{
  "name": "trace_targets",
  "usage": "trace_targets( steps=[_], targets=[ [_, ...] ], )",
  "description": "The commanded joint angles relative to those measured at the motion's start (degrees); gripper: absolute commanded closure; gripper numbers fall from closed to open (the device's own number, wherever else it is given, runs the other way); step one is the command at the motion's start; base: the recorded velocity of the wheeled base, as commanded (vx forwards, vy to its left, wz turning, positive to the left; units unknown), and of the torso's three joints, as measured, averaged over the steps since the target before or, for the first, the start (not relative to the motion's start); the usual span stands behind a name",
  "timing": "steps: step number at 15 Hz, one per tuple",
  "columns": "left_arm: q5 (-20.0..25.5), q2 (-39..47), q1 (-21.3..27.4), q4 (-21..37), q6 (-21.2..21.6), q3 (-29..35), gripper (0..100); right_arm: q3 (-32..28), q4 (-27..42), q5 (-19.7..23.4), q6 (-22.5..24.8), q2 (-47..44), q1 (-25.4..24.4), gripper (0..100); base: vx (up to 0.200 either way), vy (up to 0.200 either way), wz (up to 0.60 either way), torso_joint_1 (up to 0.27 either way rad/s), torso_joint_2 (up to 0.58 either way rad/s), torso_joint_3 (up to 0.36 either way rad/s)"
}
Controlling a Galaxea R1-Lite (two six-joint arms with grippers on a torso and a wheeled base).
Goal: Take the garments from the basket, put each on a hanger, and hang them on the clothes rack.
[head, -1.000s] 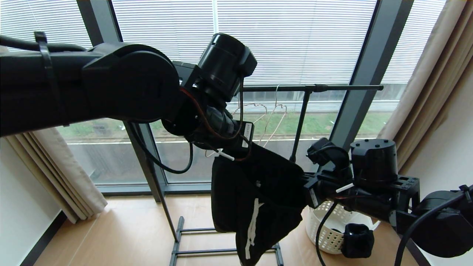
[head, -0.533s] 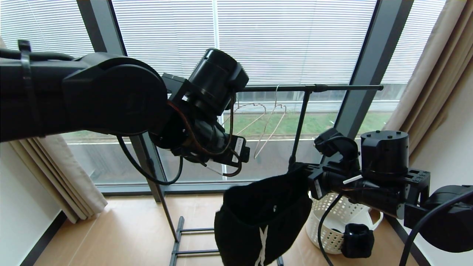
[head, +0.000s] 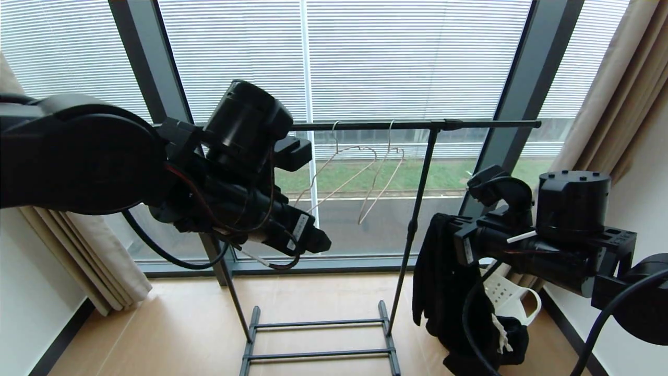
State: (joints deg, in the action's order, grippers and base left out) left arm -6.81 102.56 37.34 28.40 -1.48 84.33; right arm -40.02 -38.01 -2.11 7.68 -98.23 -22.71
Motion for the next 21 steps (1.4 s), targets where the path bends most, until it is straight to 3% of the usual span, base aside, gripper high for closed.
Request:
trace_targets(
  steps=[1,3,5,10,14,21],
  targets=[
    [0.40,-0.34,-4.12,-8.72,3.50,-6.99,0,0.12,-0.05,0.00,0.14,2.08,1.00,100,0.000,0.000,0.00,0.000,0.00,0.000],
    [0.49,0.01,-5.52,-15.92,6.40,-10.86,0,0.21,-0.05,0.00,0.41,2.17,1.18,100,0.000,0.000,0.00,0.000,0.00,0.000],
    [0.49,0.71,-6.23,-17.15,8.07,-11.82,0,0.21,-0.05,0.00,1.28,2.08,1.35,100,0.000,0.000,0.00,0.000,0.00,0.000],
    [0.40,2.65,-6.58,-17.95,7.98,-11.21,0,0.21,-0.05,0.00,1.28,1.99,1.44,100,0.200,0.000,0.00,0.000,0.00,0.002],
    [0.31,6.69,-6.67,-24.45,8.24,-11.03,0,0.21,-0.05,0.00,3.75,2.17,4.25,100,0.100,0.000,0.00,0.011,0.00,0.000],
    [0.05,19.26,-9.30,-25.86,8.86,2.94,0,0.38,-0.05,0.00,4.36,3.05,4.78,100,0.000,0.000,0.00,0.000,0.00,0.000]
  ],
)
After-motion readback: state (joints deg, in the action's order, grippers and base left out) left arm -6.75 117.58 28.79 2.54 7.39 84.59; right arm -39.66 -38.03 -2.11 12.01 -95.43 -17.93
